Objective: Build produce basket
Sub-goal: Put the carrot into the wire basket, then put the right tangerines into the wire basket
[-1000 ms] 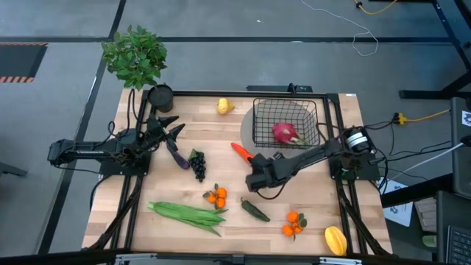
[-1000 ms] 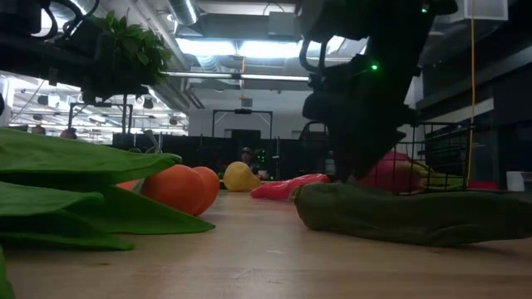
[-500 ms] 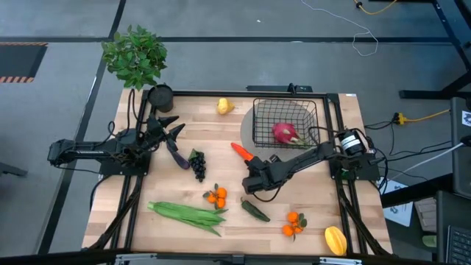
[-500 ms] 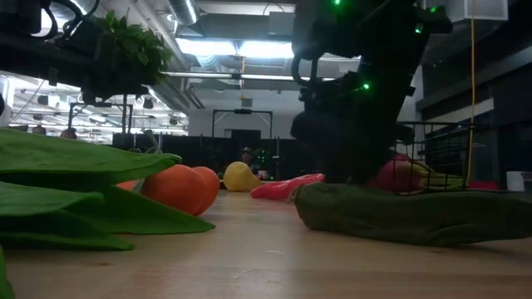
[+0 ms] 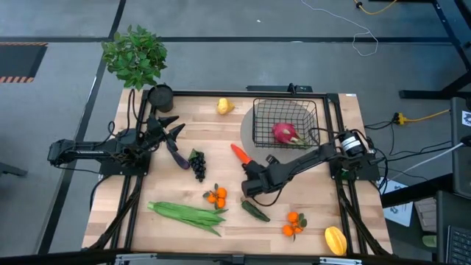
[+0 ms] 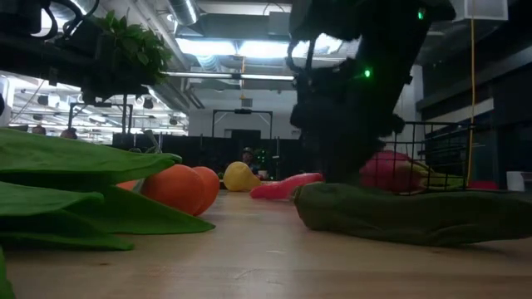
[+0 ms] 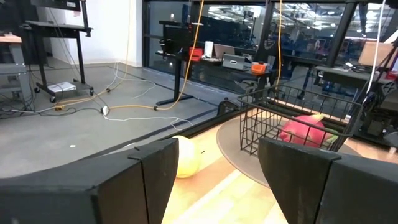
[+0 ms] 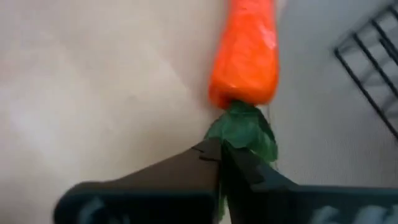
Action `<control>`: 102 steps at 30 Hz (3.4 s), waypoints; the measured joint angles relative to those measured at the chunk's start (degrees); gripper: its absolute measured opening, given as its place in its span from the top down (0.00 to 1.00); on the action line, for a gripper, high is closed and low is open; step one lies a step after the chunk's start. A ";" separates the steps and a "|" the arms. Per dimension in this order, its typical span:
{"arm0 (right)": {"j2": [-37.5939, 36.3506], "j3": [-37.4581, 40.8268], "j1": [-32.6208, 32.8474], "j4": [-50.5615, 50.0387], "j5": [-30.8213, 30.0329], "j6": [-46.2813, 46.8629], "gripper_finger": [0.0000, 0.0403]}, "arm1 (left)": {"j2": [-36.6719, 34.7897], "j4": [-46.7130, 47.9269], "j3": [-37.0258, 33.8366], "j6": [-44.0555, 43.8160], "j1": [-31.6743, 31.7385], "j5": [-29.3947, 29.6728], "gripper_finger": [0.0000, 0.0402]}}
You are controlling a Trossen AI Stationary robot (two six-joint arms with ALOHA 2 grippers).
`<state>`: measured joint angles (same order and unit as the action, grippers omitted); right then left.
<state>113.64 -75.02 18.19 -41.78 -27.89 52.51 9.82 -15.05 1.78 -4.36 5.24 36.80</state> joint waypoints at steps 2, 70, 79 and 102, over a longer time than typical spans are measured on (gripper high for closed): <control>-0.13 -2.49 0.17 -0.80 1.07 -5.25 1.00 | 0.01 0.00 0.00 0.00 0.00 0.00 0.47; -35.79 -3.44 -16.71 -26.34 -23.35 -27.37 0.95 | 0.10 0.04 0.00 0.02 0.00 -0.01 0.47; -35.79 -3.46 -19.35 -26.22 -20.45 -27.27 0.69 | 0.11 0.04 0.00 0.02 -0.01 0.00 0.47; -35.77 -3.48 -18.96 -30.91 17.33 -15.64 0.62 | 0.11 0.04 0.00 0.02 0.01 -0.01 0.47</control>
<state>77.87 -78.50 -0.77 -72.69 -10.56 36.87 9.93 -15.00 1.78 -4.34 5.25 36.79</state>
